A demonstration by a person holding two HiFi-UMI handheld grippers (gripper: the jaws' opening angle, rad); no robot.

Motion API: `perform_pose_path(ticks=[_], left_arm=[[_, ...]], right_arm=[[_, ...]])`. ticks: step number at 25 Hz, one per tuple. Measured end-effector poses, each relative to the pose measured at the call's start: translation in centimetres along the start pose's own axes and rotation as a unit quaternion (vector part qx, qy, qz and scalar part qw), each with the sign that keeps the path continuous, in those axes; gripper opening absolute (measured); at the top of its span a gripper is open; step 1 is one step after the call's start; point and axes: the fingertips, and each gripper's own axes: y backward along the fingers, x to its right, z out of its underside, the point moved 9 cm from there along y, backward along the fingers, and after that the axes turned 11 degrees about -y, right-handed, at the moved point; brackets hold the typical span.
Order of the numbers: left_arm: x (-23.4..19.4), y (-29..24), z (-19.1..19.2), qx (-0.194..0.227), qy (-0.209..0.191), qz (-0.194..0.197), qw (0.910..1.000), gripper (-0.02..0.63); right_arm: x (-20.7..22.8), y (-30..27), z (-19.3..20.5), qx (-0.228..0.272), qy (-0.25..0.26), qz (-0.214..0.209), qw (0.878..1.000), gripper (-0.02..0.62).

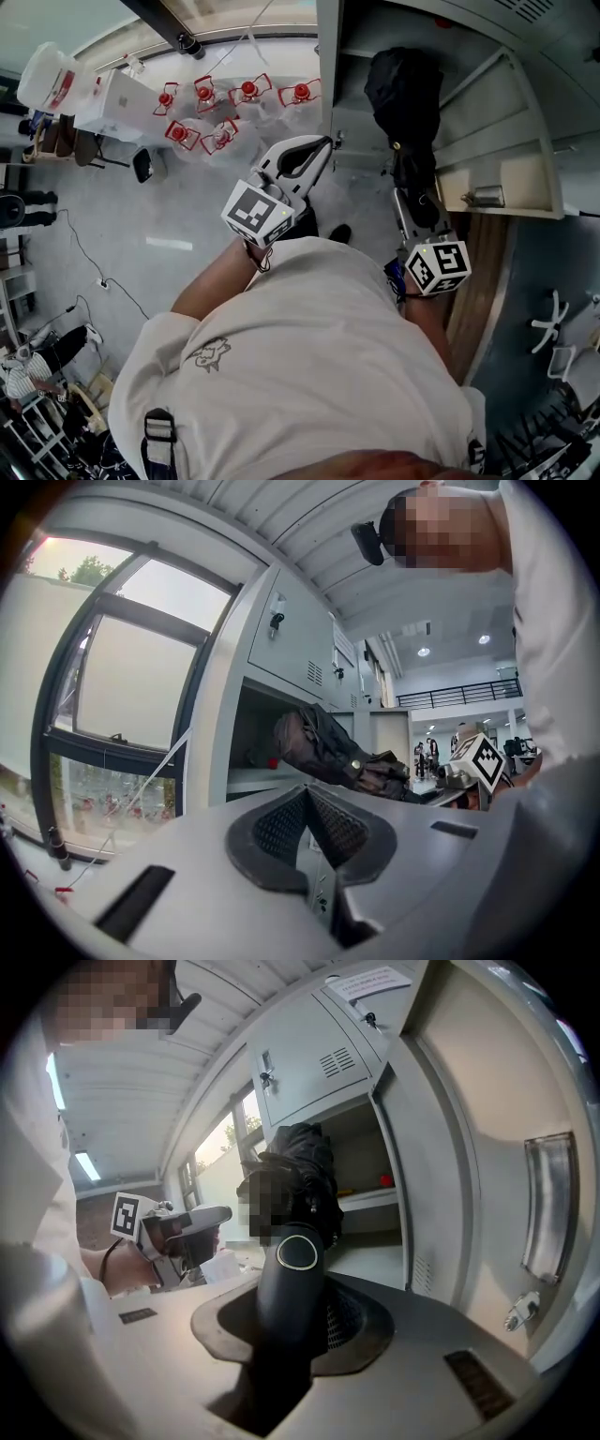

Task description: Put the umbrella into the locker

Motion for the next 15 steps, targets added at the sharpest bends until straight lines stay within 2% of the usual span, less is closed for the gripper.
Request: perform_pose_path(ticks=[15], left_arm=[[-4.4,-3.7,4.0,-0.026,0.029,0.019,0.9991,0.012]], right_arm=[[3.7,-5.3,4.6,-0.079,-0.040,0.034,0.995,0.138]])
